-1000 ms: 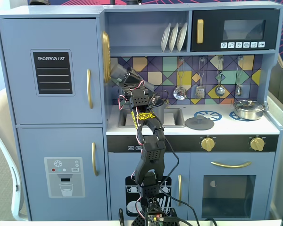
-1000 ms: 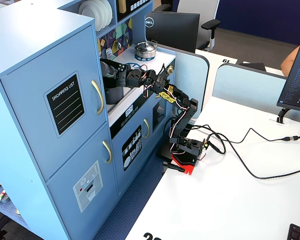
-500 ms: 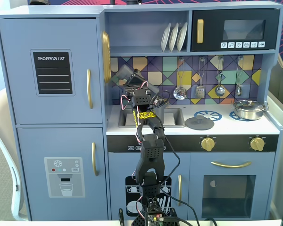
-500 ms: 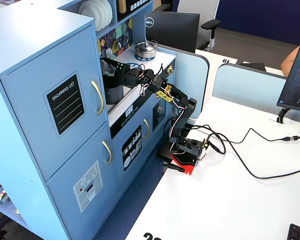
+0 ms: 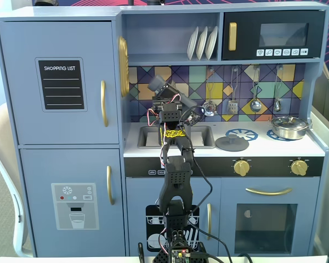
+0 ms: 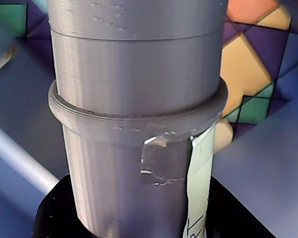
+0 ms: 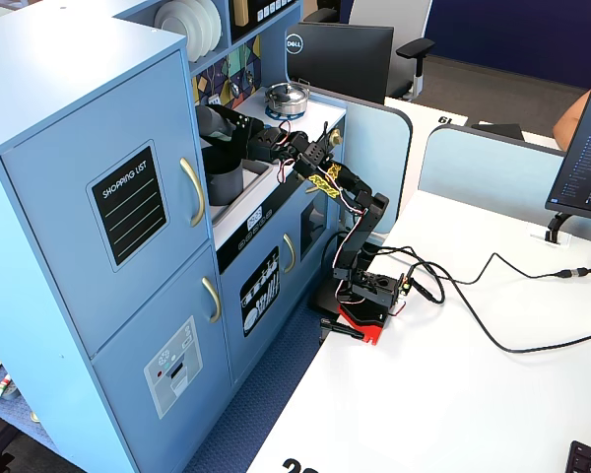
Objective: Put salt in the gray recipient
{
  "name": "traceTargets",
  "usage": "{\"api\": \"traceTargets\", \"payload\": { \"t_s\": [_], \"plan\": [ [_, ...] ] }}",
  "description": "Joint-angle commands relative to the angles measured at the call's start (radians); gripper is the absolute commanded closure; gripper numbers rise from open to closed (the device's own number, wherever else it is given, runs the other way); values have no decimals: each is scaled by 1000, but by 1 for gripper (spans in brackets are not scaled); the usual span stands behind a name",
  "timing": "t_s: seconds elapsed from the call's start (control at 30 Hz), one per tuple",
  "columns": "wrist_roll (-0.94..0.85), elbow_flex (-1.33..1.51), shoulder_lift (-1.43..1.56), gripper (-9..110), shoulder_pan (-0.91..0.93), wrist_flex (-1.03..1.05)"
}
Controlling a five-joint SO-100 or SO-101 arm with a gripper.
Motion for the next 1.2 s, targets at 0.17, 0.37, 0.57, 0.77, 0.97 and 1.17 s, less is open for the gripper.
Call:
{"api": "traceTargets", "payload": {
  "t_s": [0.17,0.37,0.57,0.77,0.97,1.17],
  "plan": [
    [-54,-164,-41,101,-92,-58],
    [-3,-75,-15,101,17,-9],
    [-44,-92,-18,101,-25,-32],
    [-64,-219,-77,101,-124,-60],
    [-25,-147,-52,101,-71,-37],
    [5,-57,-18,101,11,-15]
  ]
}}
